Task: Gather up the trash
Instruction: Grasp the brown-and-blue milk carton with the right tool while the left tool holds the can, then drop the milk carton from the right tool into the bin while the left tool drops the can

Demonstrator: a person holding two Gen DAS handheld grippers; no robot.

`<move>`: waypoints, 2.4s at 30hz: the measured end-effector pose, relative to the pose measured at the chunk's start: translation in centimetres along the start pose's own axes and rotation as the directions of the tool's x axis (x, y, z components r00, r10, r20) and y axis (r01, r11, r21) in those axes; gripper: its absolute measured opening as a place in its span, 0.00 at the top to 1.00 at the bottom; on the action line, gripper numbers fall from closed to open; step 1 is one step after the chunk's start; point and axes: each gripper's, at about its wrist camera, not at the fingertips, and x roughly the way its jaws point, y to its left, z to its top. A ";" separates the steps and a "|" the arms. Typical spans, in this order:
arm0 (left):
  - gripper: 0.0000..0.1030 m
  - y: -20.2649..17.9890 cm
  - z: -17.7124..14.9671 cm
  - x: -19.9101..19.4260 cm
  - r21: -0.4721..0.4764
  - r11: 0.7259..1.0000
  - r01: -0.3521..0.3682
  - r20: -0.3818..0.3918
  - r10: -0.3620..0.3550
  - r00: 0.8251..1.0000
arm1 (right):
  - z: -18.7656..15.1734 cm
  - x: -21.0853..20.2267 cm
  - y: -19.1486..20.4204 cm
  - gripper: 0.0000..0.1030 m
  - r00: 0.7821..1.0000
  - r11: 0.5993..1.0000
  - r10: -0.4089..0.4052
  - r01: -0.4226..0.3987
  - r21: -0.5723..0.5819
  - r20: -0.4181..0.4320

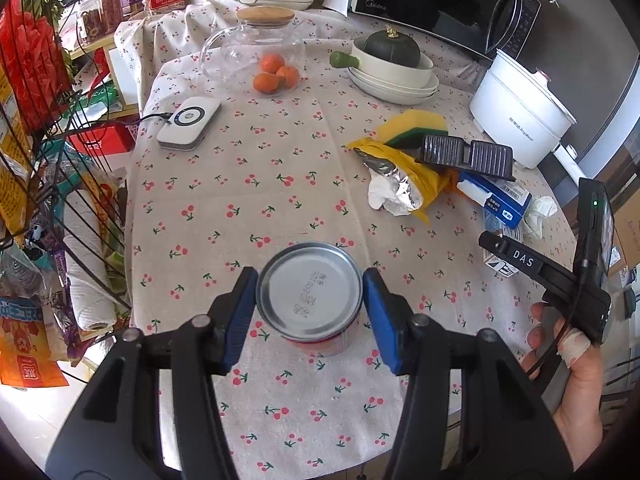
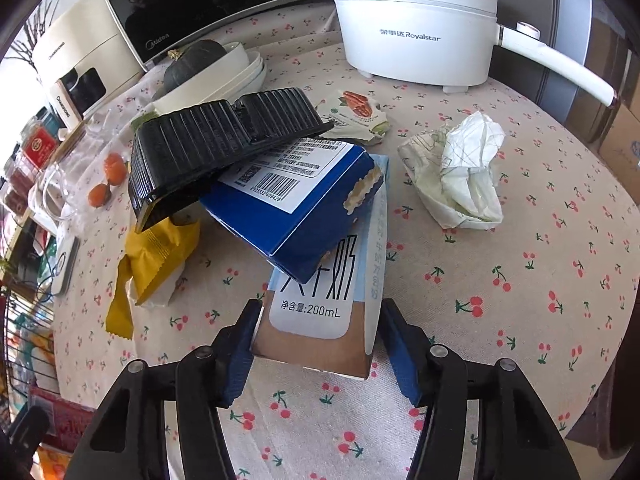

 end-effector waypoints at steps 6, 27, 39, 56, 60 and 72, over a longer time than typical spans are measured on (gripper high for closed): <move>0.46 -1.4 -0.2 -0.4 0.027 1.000 0.006 0.009 -0.006 1.000 | -0.1 -3.1 -1.5 0.46 0.999 0.999 0.033 -0.033 -0.040 -0.002; 0.46 -9.0 -0.4 -2.2 0.084 0.990 0.116 0.023 -0.118 0.993 | -2.0 -12.6 -9.3 0.48 0.983 0.977 0.181 -0.185 -0.105 -0.041; 0.46 -15.2 -0.9 -2.8 0.160 0.970 0.181 0.022 -0.186 0.982 | -2.4 -16.2 -16.6 0.48 0.984 0.983 0.180 -0.180 -0.048 -0.002; 0.46 -26.6 -4.2 -2.9 0.319 0.901 0.293 -0.047 -0.294 0.955 | -4.9 -18.4 -31.0 0.48 0.997 0.992 0.077 -0.078 0.100 0.006; 0.46 -29.8 -5.4 -2.6 0.356 0.874 0.330 -0.085 -0.322 0.943 | -5.9 -18.7 -34.3 0.48 0.999 0.989 0.049 -0.048 0.138 -0.004; 0.46 -39.6 -10.6 -0.7 0.459 0.756 0.466 -0.224 -0.409 0.884 | -8.7 -18.6 -42.1 0.48 0.998 0.971 -0.005 0.018 0.239 -0.056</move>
